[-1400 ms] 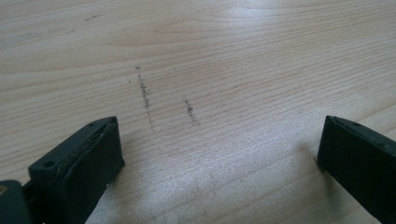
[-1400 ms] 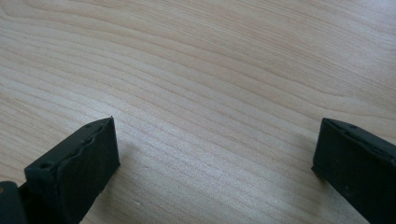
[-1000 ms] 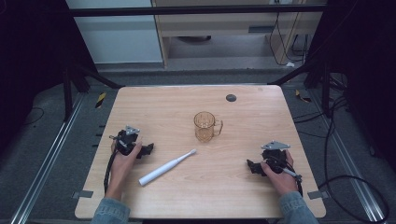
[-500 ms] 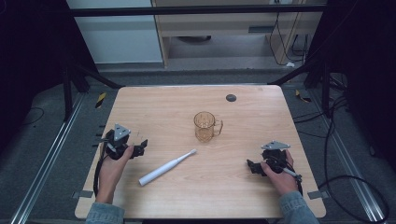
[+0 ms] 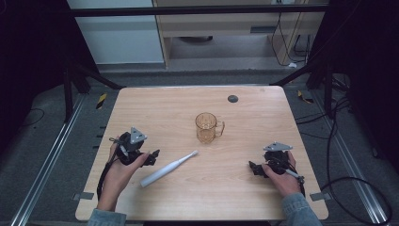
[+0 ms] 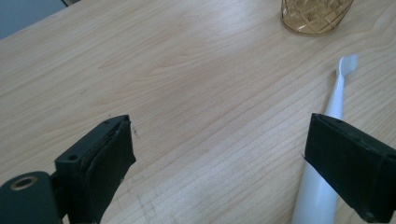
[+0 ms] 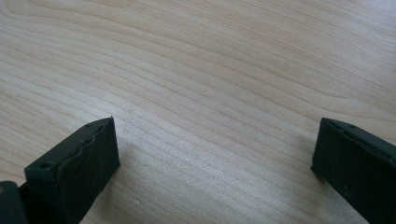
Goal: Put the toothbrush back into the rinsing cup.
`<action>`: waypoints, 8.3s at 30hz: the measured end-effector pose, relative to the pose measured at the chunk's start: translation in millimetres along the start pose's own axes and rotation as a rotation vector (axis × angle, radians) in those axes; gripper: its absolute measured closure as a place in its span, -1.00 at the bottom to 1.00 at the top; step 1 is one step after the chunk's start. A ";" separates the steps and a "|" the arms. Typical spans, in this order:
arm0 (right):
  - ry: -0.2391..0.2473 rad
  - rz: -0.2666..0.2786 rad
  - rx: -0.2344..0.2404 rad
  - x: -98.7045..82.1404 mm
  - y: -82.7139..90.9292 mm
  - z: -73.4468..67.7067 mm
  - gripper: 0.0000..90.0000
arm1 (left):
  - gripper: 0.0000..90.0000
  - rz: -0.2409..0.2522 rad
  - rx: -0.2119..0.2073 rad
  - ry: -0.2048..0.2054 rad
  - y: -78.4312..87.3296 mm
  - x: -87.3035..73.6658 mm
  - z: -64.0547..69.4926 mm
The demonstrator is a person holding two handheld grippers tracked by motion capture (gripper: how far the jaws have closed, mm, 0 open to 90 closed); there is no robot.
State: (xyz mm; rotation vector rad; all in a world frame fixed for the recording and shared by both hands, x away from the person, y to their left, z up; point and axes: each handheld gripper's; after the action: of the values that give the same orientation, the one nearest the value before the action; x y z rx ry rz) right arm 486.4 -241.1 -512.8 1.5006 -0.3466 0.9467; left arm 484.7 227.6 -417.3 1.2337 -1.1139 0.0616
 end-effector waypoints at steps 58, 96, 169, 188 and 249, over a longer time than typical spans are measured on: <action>-0.004 0.000 -0.011 0.9 -1.2 0.2 -0.99 | -0.60 -0.350 -0.151 -0.251 -45.4 26.1 54.7; -0.005 0.000 -0.011 0.9 -1.2 0.2 -0.99 | 0.48 -0.476 -0.280 -0.266 -76.2 23.2 50.8; -0.010 -0.001 -0.008 1.0 -1.0 -0.2 -0.99 | 0.49 0.025 -0.173 -0.058 -10.4 41.5 2.5; -0.011 -0.002 -0.008 1.0 -1.0 -0.2 -0.99 | 0.49 0.060 -0.203 -0.063 -9.2 51.5 11.8; -0.011 -0.004 -0.006 1.1 -0.8 -0.1 -0.99 | 0.49 0.227 -0.269 -0.066 -54.9 220.5 30.3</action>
State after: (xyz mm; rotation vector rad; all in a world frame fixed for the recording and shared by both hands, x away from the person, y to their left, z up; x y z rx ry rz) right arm 487.6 -240.5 -512.5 1.5011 -0.3544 0.9339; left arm 609.3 71.0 -305.5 0.8723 -1.2716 0.0420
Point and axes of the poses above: each handheld gripper's, and its own axes: y roughly backward along the jaws, x roughly out of its top, z roughly to its right, and after that the axes turned 8 degrees about -x, right-handed
